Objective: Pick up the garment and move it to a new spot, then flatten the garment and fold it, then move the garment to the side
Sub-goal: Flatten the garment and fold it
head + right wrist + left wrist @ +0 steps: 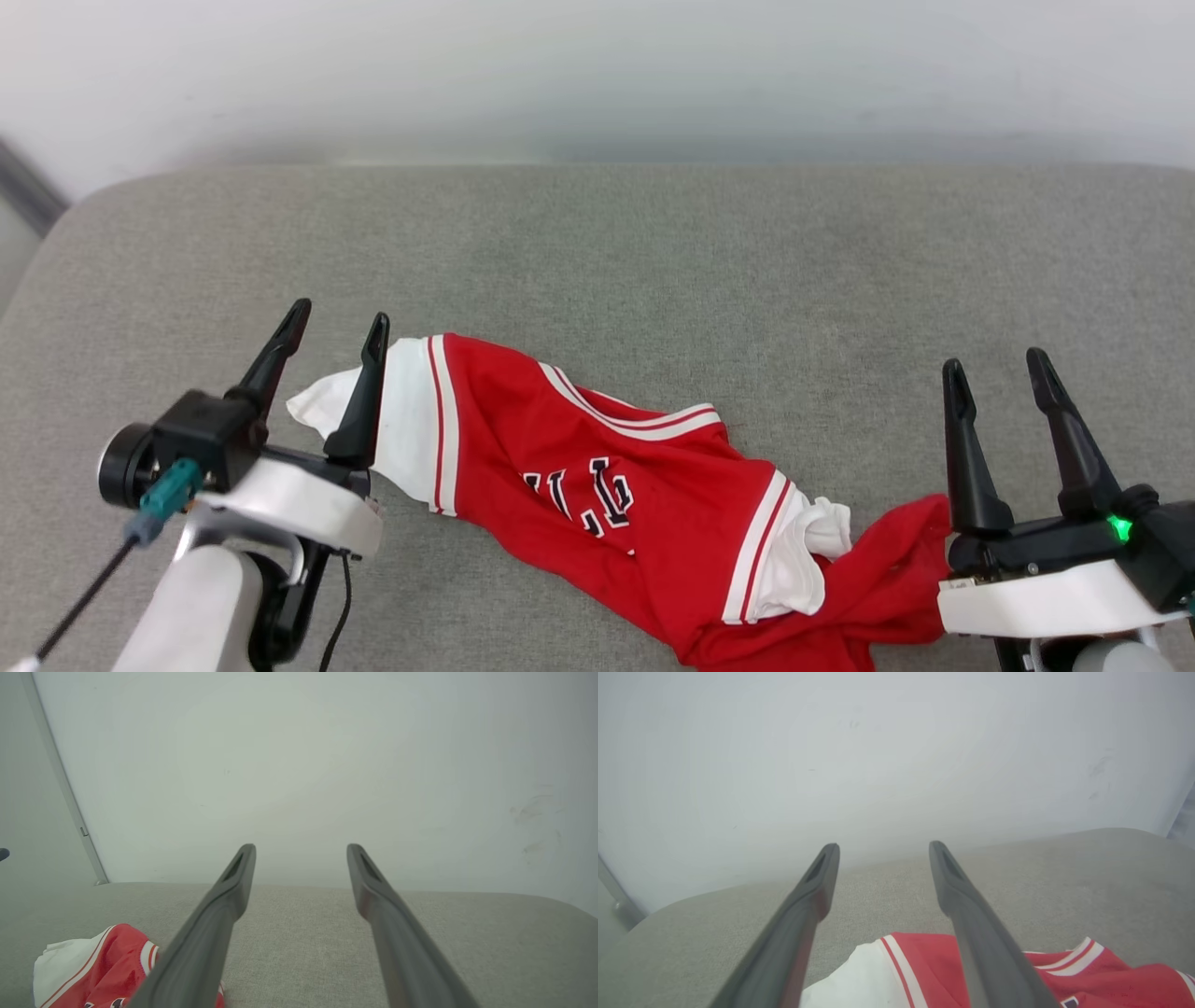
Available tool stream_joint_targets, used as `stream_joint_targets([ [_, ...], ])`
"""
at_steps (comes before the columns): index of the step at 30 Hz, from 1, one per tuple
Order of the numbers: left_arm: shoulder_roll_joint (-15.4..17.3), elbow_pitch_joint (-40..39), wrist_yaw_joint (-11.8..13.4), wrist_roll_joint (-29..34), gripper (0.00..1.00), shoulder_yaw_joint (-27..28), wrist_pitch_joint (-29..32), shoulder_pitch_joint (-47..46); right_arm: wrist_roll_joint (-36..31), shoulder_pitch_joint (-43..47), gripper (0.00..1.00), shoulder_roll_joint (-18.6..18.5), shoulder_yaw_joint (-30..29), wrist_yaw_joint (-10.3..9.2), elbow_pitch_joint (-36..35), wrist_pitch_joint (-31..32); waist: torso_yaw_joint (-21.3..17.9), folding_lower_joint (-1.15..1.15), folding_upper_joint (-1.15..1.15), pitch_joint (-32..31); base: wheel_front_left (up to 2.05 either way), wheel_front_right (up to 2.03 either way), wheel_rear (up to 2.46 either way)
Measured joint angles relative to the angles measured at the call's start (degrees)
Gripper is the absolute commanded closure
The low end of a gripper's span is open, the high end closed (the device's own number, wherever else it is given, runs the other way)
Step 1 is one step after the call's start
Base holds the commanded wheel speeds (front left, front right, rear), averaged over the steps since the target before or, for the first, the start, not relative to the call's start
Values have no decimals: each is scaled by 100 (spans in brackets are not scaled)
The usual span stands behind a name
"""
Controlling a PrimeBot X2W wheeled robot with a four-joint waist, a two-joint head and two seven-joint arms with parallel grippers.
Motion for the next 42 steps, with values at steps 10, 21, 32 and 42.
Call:
stream_joint_targets([
  [10, -345, -1232, 302, 364, 0, 355, -231, 1062, -152, 215, 0, -19, 110, 0, 213, 122, 167, -1, 0, -315, 0, 0, 0],
  [21, -641, -1380, 41, 660, 0, 408, -236, 1151, 1187, -716, 0, -1683, 1324, 1, -151, 4422, 497, 0, 0, -17, 0, 0, 0],
  [32, -1133, -1374, -237, 915, 0, 539, -236, 857, 1909, -1743, 0, -2042, 1801, 0, 366, 7174, 1011, 0, 0, 507, 0, 0, 0],
  [42, -1422, -1241, -434, 1009, 0, 635, -236, 710, 1594, -1881, 5, -2206, 1847, 5, 1099, 7353, 1511, 0, 0, 868, 0, 0, 0],
])
